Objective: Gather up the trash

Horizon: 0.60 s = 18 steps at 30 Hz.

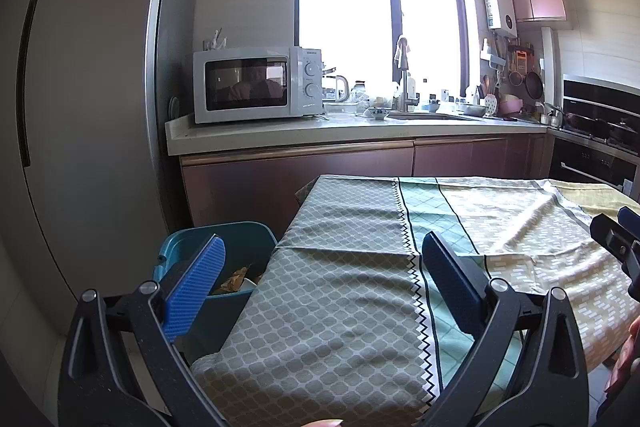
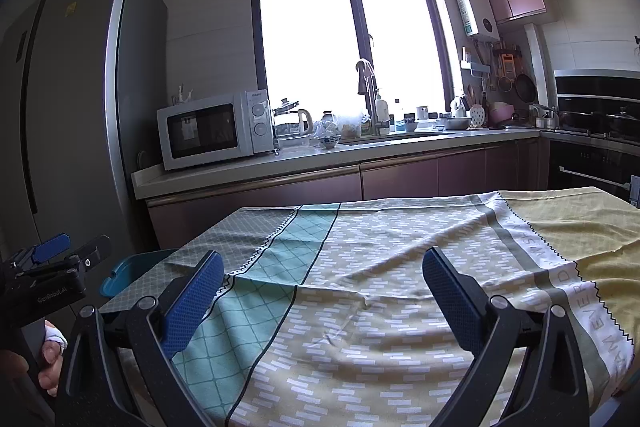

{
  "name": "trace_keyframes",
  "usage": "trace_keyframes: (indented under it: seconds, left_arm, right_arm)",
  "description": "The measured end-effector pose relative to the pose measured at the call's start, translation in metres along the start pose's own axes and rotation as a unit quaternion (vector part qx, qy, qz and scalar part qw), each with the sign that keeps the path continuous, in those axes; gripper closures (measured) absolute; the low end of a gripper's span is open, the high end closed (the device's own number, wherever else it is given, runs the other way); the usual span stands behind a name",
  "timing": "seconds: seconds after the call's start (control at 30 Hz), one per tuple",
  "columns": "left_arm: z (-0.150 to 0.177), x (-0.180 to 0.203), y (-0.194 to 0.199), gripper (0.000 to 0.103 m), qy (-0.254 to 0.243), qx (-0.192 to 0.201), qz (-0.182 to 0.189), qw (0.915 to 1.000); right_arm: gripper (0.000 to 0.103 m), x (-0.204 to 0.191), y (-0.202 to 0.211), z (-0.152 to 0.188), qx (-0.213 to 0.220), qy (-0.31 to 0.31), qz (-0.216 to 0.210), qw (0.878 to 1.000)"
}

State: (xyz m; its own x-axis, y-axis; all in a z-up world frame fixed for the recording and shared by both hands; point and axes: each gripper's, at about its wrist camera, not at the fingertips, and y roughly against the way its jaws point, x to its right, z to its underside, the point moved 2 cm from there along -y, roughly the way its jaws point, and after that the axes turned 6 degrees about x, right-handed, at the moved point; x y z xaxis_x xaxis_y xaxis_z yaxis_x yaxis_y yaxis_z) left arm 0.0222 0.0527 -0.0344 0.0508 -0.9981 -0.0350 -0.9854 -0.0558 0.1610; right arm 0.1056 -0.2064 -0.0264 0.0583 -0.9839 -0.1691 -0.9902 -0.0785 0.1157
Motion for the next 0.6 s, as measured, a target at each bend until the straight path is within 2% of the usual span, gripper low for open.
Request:
trace_keyframes:
  seconds: [0.6]
  left_arm:
    - [0.001,0.009,-0.013,0.006,-0.006,-0.013,0.006,0.9999]
  right_arm:
    - [0.007,0.012,-0.008,0.001,-0.006,-0.007,0.004,1.0]
